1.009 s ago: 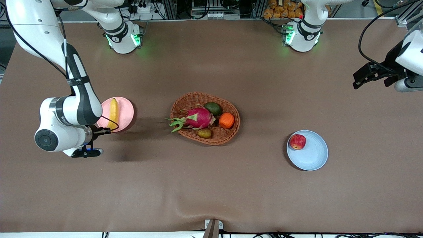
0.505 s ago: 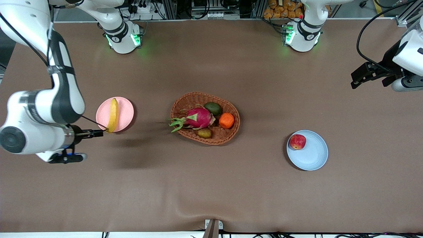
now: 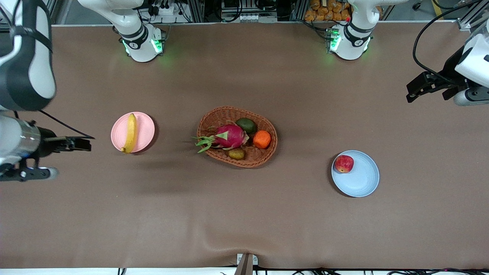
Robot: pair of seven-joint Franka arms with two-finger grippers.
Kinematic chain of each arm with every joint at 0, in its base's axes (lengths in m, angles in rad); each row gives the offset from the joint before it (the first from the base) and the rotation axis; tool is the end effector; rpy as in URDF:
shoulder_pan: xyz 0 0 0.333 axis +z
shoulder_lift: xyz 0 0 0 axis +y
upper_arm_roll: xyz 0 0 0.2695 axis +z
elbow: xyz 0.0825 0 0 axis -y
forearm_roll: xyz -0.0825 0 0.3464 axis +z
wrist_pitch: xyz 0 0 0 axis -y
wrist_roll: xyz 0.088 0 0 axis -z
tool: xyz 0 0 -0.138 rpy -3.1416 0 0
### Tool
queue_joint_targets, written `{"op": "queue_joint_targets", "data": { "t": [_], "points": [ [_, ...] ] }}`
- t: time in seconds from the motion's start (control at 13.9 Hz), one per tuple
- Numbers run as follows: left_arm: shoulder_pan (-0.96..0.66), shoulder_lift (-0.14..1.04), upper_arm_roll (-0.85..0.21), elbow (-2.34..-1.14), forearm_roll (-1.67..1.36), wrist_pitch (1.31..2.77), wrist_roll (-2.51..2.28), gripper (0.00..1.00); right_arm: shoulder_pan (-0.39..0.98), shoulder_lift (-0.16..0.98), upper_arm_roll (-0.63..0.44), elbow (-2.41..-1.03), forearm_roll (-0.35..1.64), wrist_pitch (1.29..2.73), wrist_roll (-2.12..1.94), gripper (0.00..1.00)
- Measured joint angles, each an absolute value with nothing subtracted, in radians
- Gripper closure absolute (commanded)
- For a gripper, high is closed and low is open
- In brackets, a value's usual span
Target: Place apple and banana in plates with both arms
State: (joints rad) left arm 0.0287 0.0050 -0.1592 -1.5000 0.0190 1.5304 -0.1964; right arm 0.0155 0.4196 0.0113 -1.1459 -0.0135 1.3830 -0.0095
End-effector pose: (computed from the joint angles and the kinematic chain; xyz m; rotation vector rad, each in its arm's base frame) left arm 0.5115 -0.0642 0.5715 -3.1257 -0.1046 -0.0439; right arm 0.5925 0.0126 0.4782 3.1178 0.0537 -0.2852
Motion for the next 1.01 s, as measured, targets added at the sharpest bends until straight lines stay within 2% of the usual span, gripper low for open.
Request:
{"op": "queue_joint_targets", "data": {
  "t": [0.22, 0.43, 0.79, 1.01],
  "points": [
    [0.029, 0.004, -0.158, -1.500, 0.019, 1.530, -0.196, 0.00, 0.014, 0.309, 0.012, -1.145, -0.013, 1.323, 0.001, 0.00],
    [0.029, 0.004, -0.158, -1.499, 0.019, 1.530, -0.196, 0.00, 0.012, 0.202, 0.011, -1.187, -0.013, 1.330, 0.014, 0.00],
    [0.028, 0.004, -0.159, -1.499, 0.019, 1.530, -0.196, 0.00, 0.010, 0.039, 0.007, -1.397, -0.013, 1.410, 0.048, 0.00],
    [0.027, 0.004, -0.161, -1.499, 0.019, 1.530, -0.196, 0.00, 0.010, -0.006, 0.012, -1.483, -0.013, 1.441, 0.104, 0.00]
  ]
}}
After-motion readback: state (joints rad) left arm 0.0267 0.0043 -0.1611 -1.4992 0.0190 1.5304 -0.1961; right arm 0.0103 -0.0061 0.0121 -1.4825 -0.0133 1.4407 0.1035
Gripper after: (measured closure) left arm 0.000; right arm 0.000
